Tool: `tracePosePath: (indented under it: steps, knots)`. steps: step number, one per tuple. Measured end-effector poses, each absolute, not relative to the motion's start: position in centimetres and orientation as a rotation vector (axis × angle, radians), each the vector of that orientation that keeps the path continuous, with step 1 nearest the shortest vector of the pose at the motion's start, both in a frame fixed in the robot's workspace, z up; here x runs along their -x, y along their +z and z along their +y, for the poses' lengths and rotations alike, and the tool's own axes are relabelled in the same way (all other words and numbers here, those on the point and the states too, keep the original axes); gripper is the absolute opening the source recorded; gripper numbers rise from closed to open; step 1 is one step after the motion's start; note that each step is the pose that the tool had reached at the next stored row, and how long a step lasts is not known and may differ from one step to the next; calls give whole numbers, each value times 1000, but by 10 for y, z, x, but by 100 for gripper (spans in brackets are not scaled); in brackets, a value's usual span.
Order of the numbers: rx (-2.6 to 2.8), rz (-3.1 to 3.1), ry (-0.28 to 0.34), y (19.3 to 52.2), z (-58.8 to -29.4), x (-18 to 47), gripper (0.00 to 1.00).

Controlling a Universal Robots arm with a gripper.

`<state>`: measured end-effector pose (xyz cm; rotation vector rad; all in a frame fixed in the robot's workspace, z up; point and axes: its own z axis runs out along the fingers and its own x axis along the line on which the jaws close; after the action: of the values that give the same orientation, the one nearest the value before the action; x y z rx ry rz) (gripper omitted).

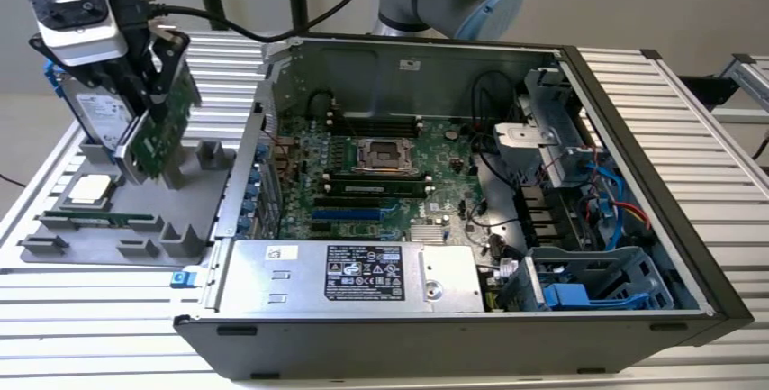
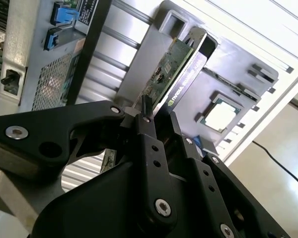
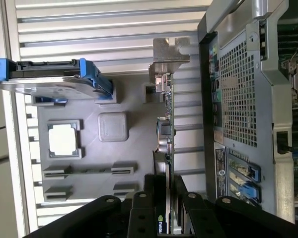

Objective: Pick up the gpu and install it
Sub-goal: 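Pick up the gpu and move the gpu toward the slot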

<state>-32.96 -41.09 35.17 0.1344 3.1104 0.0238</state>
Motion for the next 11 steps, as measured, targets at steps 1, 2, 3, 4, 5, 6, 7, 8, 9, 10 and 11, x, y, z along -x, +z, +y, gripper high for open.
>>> tracePosePath:
  steps: [1,2,3,4,5,6,7,8,9,10,11]
  knots:
    - [-134,3110,24,353,-411,330,0]
    - [-134,3110,24,354,-411,330,0]
    - [-134,3110,24,355,-411,330,0]
    - [-134,3110,24,356,-411,330,0]
    - [-134,3110,24,358,-411,330,0]
    - [-134,3110,24,359,-411,330,0]
    - [-134,3110,24,360,-411,330,0]
    - [-133,3110,24,361,-411,330,0]
    - [-133,3110,24,362,-411,330,0]
    - [-133,3110,24,363,-411,330,0]
    - [-133,3110,24,364,-411,330,0]
